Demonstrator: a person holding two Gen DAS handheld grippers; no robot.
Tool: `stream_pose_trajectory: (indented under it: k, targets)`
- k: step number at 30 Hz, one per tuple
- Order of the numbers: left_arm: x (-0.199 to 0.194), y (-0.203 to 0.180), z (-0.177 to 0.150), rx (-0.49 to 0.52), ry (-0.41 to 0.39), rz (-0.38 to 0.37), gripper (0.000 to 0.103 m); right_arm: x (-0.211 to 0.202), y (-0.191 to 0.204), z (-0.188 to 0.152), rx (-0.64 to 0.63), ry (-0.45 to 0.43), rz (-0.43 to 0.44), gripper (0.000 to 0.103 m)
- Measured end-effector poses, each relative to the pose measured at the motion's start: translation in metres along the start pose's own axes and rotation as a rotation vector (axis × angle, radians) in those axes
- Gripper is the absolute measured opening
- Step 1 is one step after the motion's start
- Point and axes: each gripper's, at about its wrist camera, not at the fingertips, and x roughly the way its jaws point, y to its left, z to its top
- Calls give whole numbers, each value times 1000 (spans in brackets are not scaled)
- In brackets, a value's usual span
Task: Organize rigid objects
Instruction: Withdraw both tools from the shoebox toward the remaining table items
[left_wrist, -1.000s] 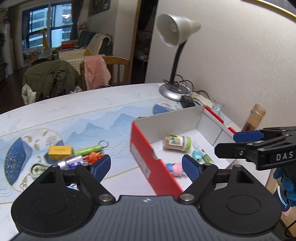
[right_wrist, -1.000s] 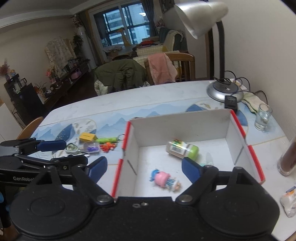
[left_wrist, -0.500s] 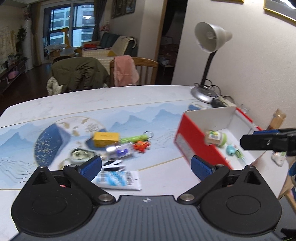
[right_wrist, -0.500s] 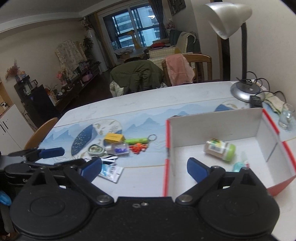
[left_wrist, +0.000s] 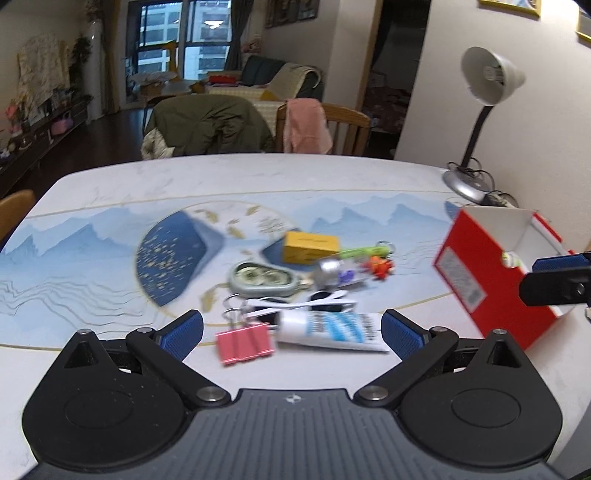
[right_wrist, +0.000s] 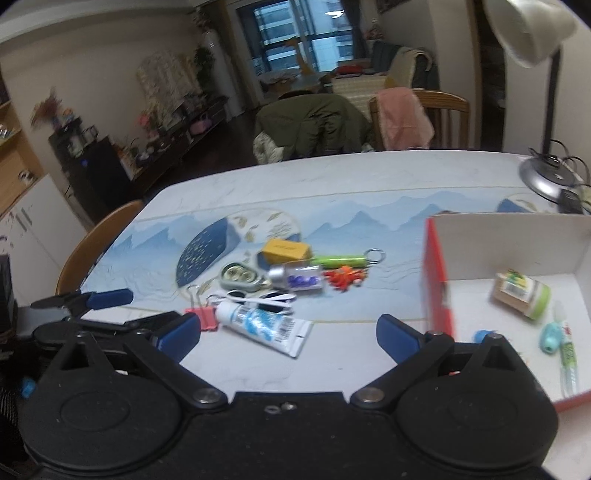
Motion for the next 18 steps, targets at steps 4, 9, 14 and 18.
stream_pose_trajectory:
  k: [4, 9, 14, 18]
  targets:
    - [15, 21, -5, -16, 24, 15, 103, 21, 18, 0, -44, 33, 28, 102]
    - [38, 36, -7, -41, 55, 25, 103, 49, 38, -4, -126, 86, 53, 100]
    - [58, 42, -10, -58, 86, 38, 103, 78, 48, -4, -204, 126, 33, 98]
    - [73, 45, -12, -73, 107, 50, 103, 98, 52, -4, -273, 157, 29, 94]
